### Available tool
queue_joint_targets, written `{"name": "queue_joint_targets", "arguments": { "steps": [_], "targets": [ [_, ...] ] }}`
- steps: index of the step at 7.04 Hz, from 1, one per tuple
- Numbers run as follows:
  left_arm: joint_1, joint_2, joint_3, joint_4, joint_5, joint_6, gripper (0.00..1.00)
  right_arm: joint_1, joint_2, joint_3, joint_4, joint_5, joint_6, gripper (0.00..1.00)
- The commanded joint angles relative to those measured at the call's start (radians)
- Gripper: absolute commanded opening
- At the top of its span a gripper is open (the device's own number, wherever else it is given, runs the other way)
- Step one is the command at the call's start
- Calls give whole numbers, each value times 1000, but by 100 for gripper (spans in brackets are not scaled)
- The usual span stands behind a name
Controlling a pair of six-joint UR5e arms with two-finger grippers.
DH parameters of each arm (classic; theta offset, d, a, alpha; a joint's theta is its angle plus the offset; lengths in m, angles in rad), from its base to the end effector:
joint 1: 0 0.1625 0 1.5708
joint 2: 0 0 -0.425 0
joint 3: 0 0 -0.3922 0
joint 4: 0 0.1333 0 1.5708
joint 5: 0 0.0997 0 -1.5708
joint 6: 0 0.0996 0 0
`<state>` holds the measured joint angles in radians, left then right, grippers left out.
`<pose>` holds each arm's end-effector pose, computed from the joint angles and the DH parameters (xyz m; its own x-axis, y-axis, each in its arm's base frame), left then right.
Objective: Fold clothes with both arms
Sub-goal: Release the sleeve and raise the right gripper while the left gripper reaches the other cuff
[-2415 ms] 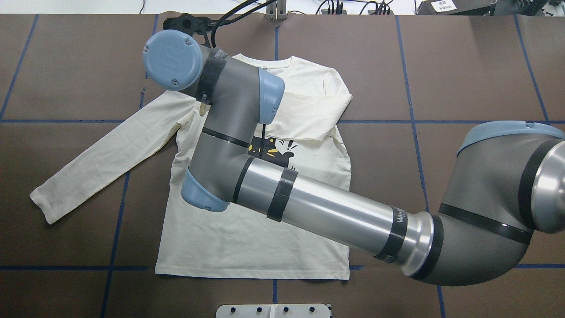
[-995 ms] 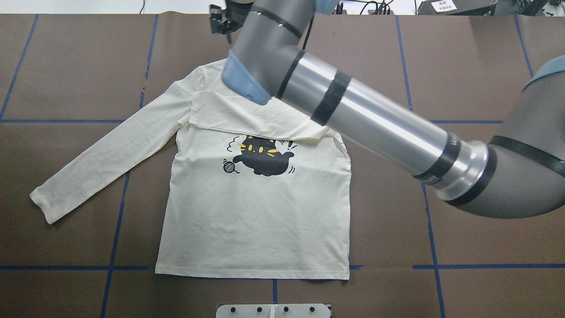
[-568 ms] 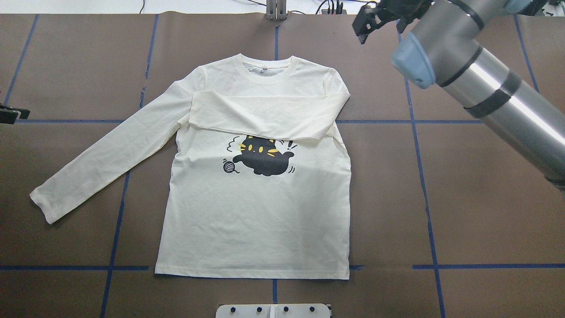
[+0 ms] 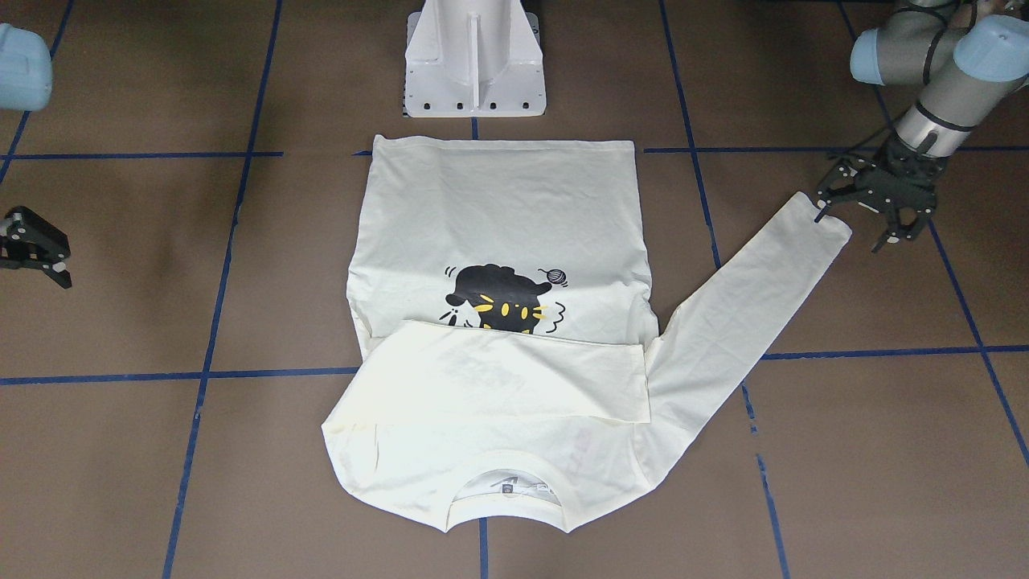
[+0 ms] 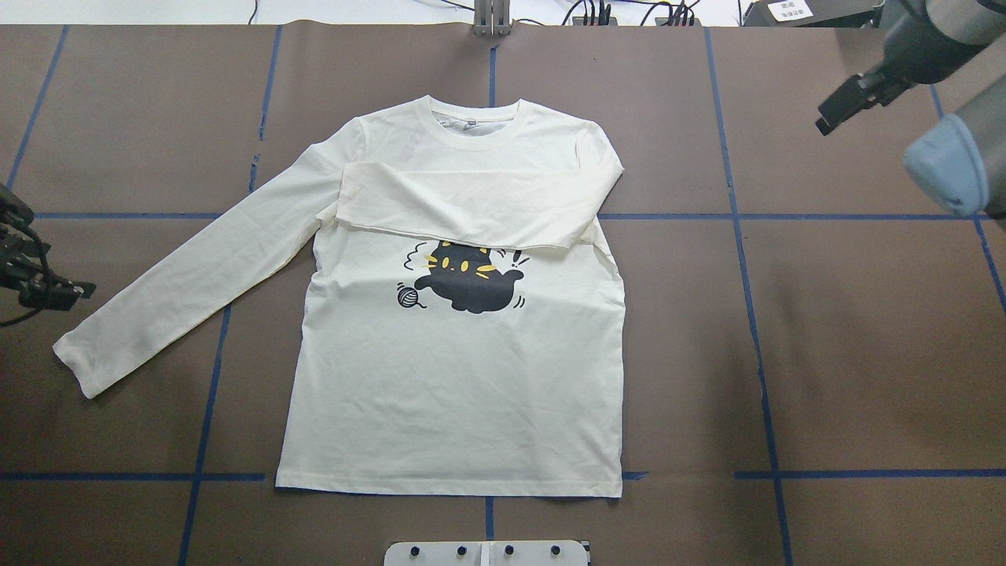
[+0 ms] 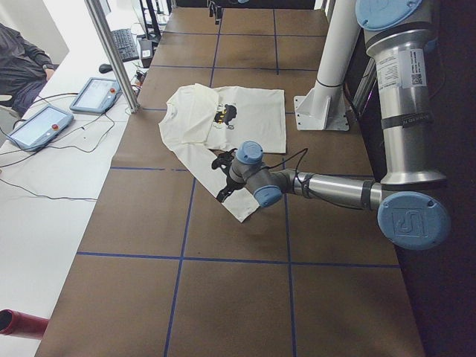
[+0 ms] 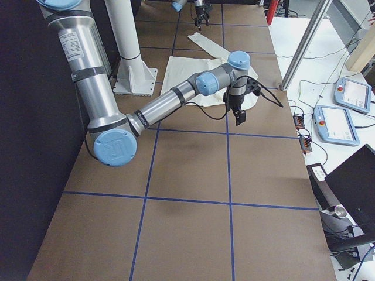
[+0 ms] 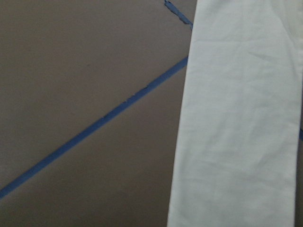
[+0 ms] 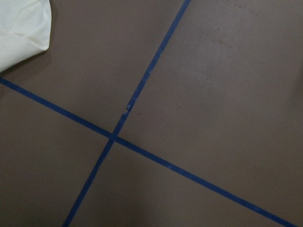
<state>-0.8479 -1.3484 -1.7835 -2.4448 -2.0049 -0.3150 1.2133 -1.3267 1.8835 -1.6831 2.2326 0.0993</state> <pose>0.2172 -0.3843 0.5637 0.5787 0.6480 -0.4953 -0.2631 0.7231 0.6386 -0.1282 -0.5493 0.3957 0.6747 -0.4372 0.5947 0.2503 0.8935 0.3729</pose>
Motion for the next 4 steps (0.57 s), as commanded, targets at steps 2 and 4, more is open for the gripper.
{"name": "queue_joint_targets", "arguments": {
  "steps": [2, 4],
  "targets": [
    [170, 95, -10, -91, 112, -47, 100, 31, -114, 69, 3, 10, -16, 100],
    [204, 95, -2, -91, 135, -47, 92, 34, -126, 69, 3, 9, -15, 100]
  ]
}}
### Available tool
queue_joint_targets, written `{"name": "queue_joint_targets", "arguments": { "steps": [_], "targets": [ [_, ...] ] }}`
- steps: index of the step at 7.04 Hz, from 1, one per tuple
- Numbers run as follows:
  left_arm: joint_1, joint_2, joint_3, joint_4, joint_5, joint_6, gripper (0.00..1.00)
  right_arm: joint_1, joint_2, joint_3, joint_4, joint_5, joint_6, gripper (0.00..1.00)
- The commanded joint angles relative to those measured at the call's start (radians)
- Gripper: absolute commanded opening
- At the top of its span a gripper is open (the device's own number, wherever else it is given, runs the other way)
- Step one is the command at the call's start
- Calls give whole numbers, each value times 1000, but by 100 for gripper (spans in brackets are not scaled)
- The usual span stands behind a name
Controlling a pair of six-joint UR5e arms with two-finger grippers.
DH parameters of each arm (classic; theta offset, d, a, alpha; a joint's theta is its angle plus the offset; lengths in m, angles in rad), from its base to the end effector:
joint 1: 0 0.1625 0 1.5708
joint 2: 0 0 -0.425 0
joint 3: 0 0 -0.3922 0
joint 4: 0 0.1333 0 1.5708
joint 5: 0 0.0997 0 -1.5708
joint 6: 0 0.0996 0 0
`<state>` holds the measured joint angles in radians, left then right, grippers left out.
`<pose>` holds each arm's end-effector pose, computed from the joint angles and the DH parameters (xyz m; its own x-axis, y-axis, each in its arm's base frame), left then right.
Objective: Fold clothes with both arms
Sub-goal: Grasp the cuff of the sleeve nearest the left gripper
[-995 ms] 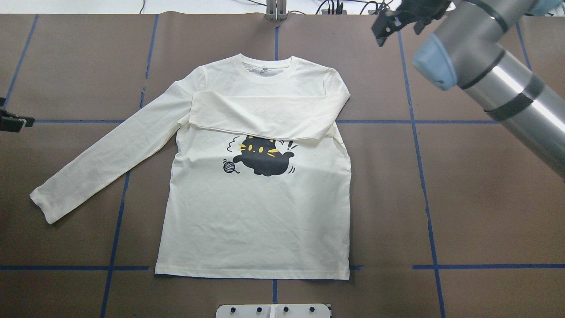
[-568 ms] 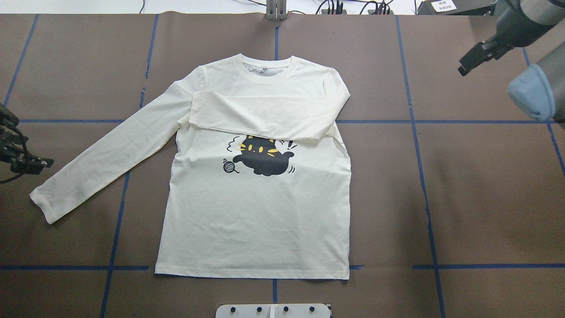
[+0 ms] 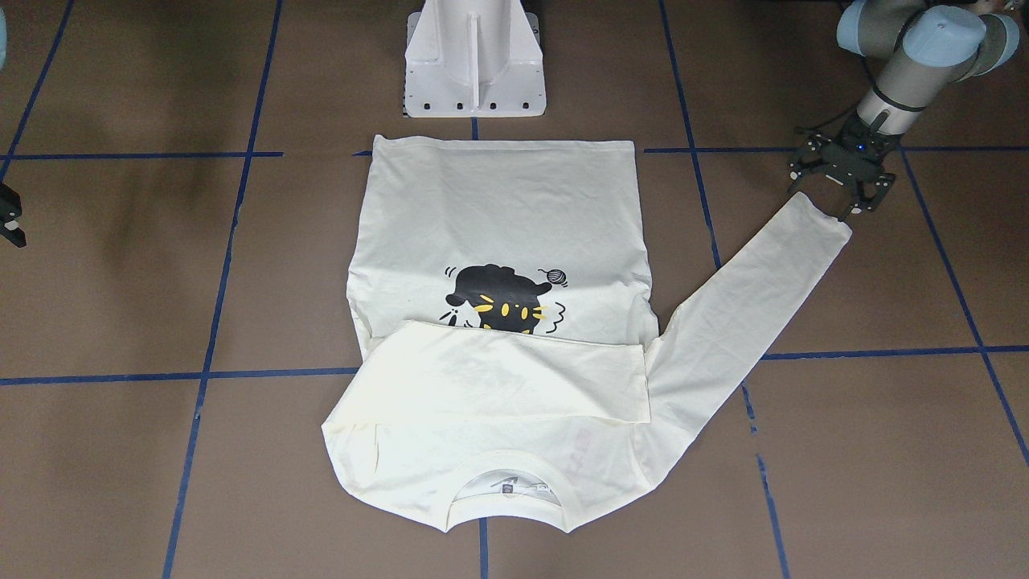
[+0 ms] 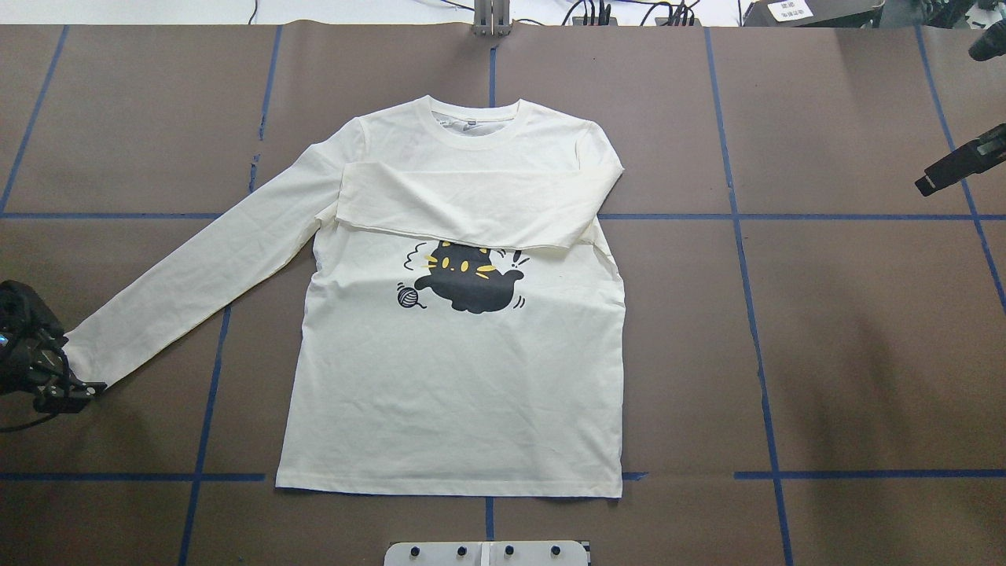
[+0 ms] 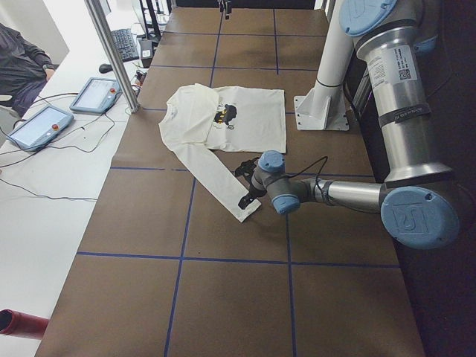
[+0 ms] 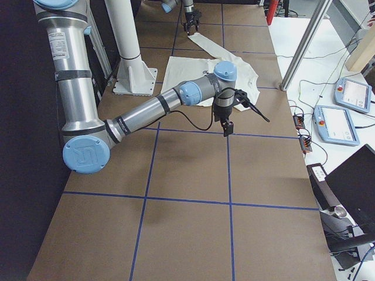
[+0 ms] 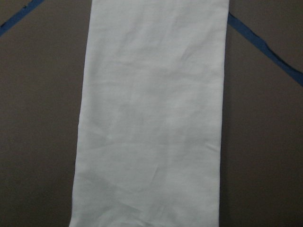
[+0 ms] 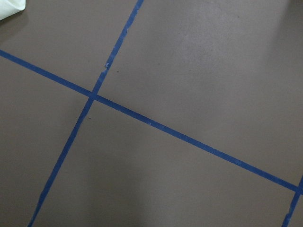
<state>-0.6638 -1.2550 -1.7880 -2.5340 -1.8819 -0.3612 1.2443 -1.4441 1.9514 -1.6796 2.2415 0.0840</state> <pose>0.2479 -0.3244 0.5908 0.5577 0.6944 -0.4547 -0.3357 0.6897 0.6415 -0.0987 -0.5142 0.4268 0.6871 -0.4048 0.6034 0.2388 0.9101 0.3386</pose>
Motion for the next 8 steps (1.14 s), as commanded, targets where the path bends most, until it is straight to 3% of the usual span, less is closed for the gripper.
{"name": "queue_joint_targets", "arguments": {
  "steps": [1, 3, 6, 7, 8],
  "targets": [
    [29, 0, 2, -2, 21, -1, 86, 10, -16, 1, 1, 0, 0, 100],
    [33, 0, 4, -2, 30, -1, 79, 14, -24, 0, 0, -2, 0, 100],
    [68, 0, 7, -2, 41, -1, 77, 17, -39, 1, 0, -3, 2, 100],
    [72, 0, 7, -2, 50, -2, 58, 18, -41, 1, 0, -5, 2, 100],
    [72, 2, 9, 0, 66, -2, 33, 20, -41, 1, 0, -3, 3, 100]
  ]
}}
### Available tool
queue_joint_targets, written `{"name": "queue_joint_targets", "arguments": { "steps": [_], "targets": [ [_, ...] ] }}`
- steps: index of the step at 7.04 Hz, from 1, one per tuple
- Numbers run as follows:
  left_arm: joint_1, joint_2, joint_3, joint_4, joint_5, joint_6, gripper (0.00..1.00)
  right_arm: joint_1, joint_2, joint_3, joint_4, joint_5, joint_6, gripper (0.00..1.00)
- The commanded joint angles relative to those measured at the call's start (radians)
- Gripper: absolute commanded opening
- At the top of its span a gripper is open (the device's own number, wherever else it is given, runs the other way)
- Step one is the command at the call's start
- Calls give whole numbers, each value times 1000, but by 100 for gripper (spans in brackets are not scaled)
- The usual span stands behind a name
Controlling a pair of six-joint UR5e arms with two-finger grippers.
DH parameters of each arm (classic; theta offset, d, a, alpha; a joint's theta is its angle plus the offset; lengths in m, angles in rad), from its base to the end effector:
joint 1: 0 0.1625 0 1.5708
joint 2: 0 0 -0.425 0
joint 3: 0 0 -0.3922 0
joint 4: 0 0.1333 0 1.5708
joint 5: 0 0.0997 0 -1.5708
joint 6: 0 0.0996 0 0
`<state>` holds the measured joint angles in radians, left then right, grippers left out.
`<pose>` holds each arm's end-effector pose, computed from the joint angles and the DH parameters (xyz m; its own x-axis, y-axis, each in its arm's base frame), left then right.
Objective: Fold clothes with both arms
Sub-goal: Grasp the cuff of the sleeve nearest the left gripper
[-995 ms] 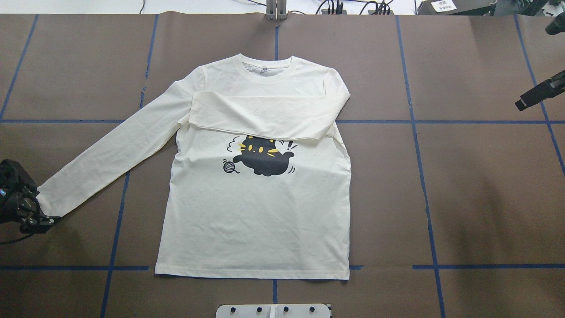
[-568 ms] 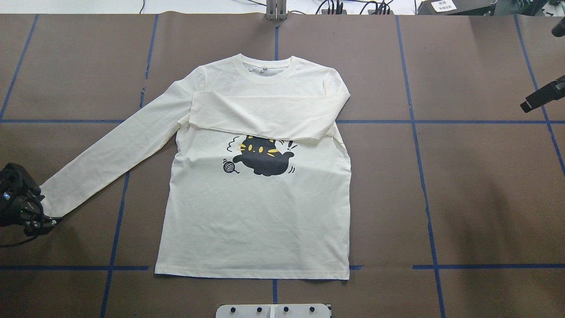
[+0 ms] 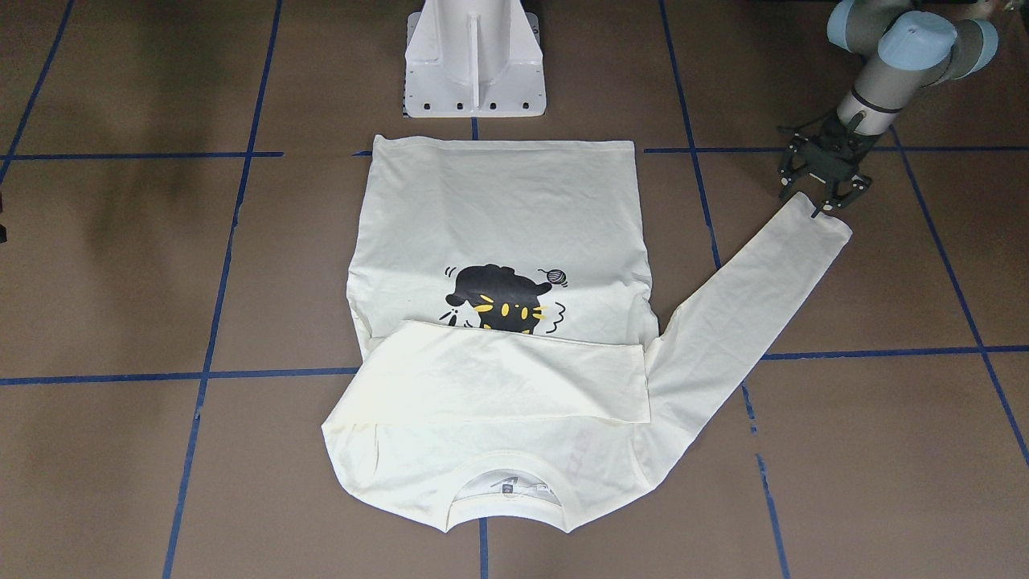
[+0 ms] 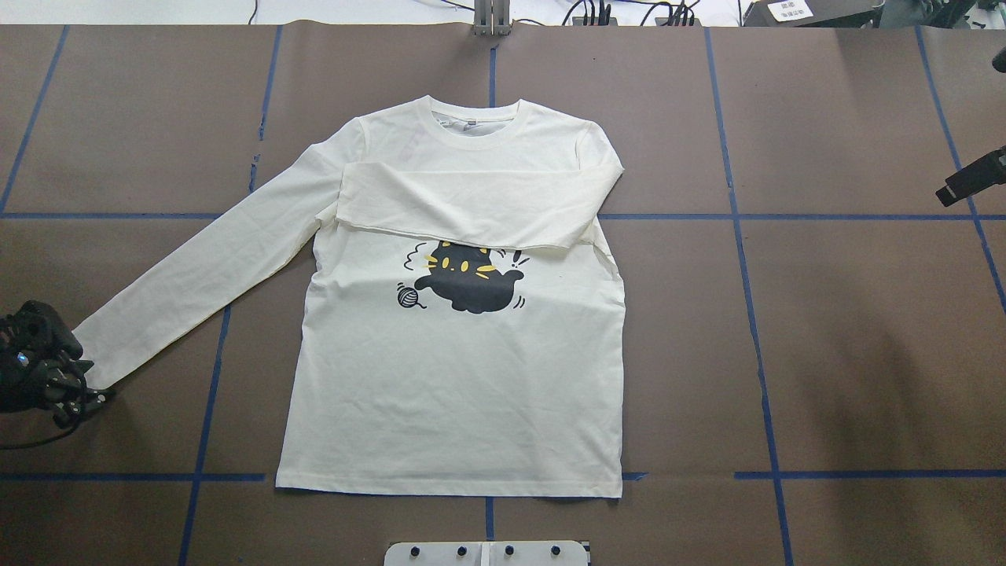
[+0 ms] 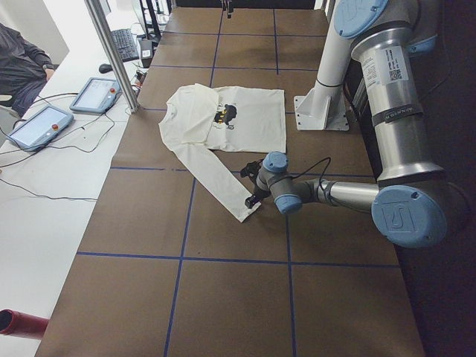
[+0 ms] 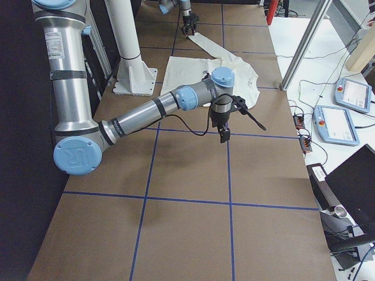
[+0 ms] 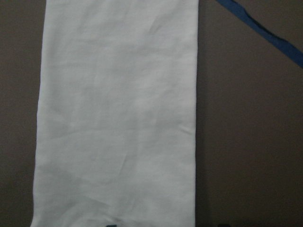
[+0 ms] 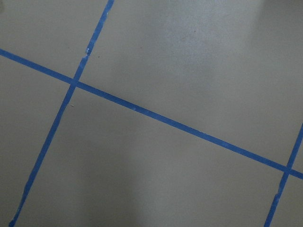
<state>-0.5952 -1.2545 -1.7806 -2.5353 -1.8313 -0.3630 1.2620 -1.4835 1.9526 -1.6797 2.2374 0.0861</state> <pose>0.2674 -0.3110 0.5956 0.5479 0.7199 -0.4261 -0.3711 0.6656 0.6474 -0.0860 -0.5056 0.4467 0.7045 -0.3682 0.6068 0.2247 0.9267 0.3014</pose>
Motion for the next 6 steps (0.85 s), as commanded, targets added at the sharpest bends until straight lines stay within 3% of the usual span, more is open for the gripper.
{"name": "queue_joint_targets", "arguments": {
  "steps": [1, 4, 6],
  "targets": [
    [2, 1, 3, 1, 33, -1, 0, 2, -7, 2, 2, -4, 4, 100],
    [-18, 1, -46, 6, 37, 7, 0, 2, -9, 2, 2, -4, -2, 100],
    [-149, -90, -54, 67, 27, 13, 0, 7, -8, -1, 2, -2, 0, 100]
  ]
}}
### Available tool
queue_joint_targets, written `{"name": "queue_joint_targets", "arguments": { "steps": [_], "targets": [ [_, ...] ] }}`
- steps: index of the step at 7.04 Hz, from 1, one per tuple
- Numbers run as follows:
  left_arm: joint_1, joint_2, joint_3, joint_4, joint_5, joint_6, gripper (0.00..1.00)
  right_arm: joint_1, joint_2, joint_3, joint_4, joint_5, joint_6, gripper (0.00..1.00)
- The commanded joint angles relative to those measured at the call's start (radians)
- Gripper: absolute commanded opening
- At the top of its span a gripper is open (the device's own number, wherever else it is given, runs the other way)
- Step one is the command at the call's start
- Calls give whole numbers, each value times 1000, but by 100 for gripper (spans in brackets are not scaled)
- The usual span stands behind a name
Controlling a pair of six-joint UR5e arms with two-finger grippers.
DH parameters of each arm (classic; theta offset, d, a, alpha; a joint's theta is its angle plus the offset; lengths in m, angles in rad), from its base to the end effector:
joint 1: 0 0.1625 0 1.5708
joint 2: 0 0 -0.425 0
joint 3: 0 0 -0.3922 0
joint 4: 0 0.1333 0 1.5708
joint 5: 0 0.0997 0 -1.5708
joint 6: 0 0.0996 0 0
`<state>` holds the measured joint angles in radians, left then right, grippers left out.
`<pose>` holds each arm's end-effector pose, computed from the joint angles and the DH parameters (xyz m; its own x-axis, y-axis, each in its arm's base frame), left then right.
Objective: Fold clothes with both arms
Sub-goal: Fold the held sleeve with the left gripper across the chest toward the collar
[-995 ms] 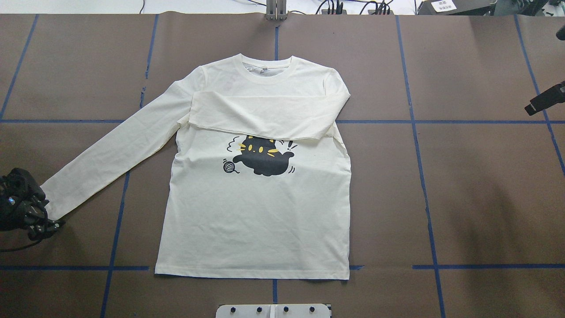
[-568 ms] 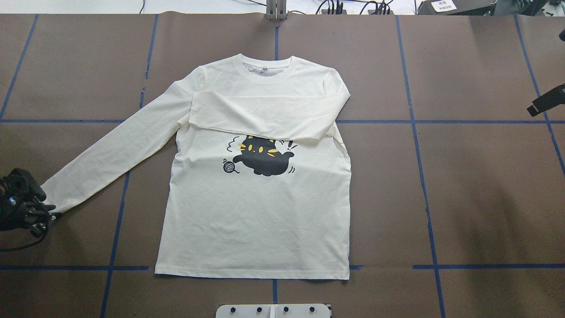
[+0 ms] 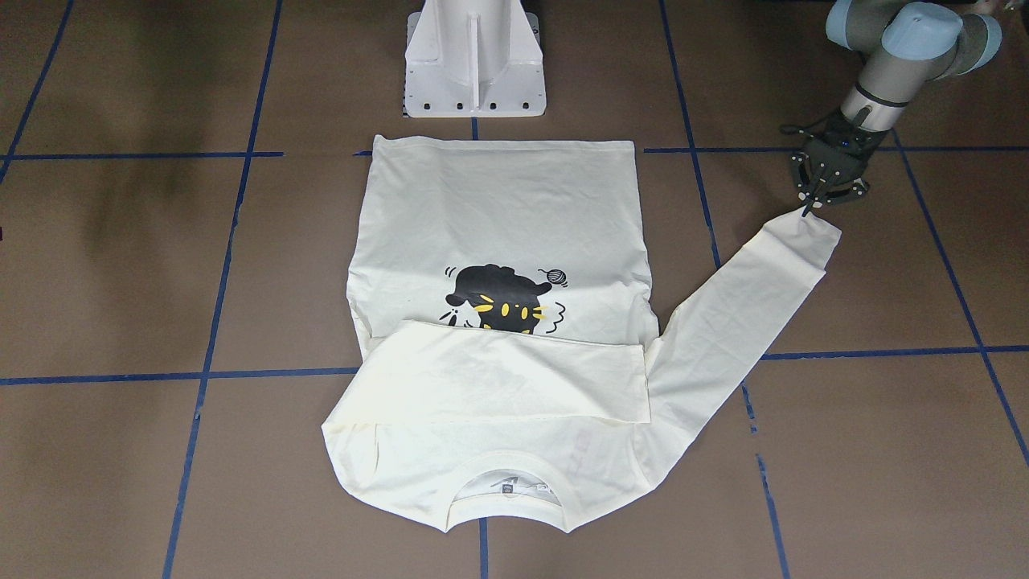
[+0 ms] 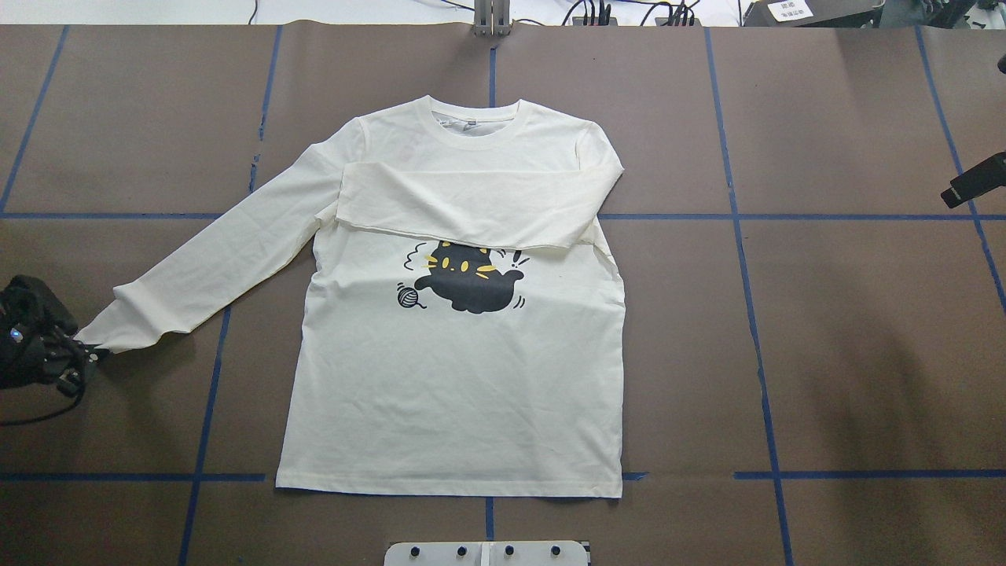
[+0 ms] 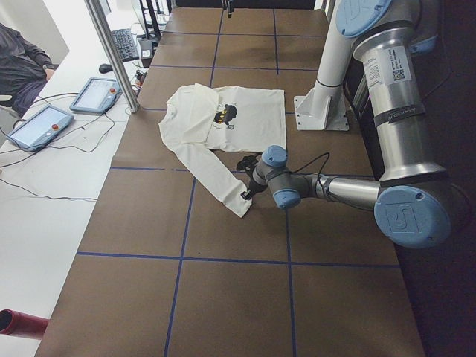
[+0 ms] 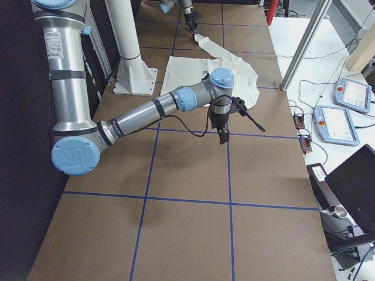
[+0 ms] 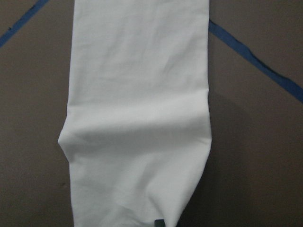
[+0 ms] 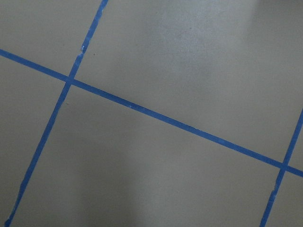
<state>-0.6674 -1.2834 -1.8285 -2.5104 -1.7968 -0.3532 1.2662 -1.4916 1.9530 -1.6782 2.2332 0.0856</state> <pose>0.2529 -0.3406 0.5626 0.6024 0.6895 -0.4021 -0.2918 0.6591 0.6931 -0.0829 -0.5039 0.4507 0.7098 -0.3618 0.6044 0.2214 0.9291 0.2961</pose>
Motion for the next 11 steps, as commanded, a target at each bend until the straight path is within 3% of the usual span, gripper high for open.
{"name": "queue_joint_targets", "arguments": {
  "steps": [1, 3, 5, 7, 8, 9, 10, 11],
  "targets": [
    [-163, -173, -8, 141, -53, 3, 0, 9, 1, -2, 0, 2, 3, 100],
    [-256, -403, -5, 391, -44, -1, 0, 13, 1, 0, 0, 3, 3, 100],
    [-274, -622, 8, 519, -29, -41, 0, 19, -2, 0, 0, 3, 5, 100],
    [-243, -950, 105, 768, 40, -305, 0, 22, 1, 0, 0, 2, 8, 100],
    [-154, -1096, 201, 801, 94, -426, 0, 28, -1, 0, 0, 0, 0, 100],
    [-65, -1217, 327, 795, 219, -526, 0, 33, -1, -2, 0, -1, 3, 100],
    [56, -1253, 354, 785, 385, -559, 0, 33, -4, -3, 0, -1, 0, 100],
    [140, -1245, 359, 753, 472, -549, 0, 39, -6, -3, 0, -1, 0, 100]
  ]
}}
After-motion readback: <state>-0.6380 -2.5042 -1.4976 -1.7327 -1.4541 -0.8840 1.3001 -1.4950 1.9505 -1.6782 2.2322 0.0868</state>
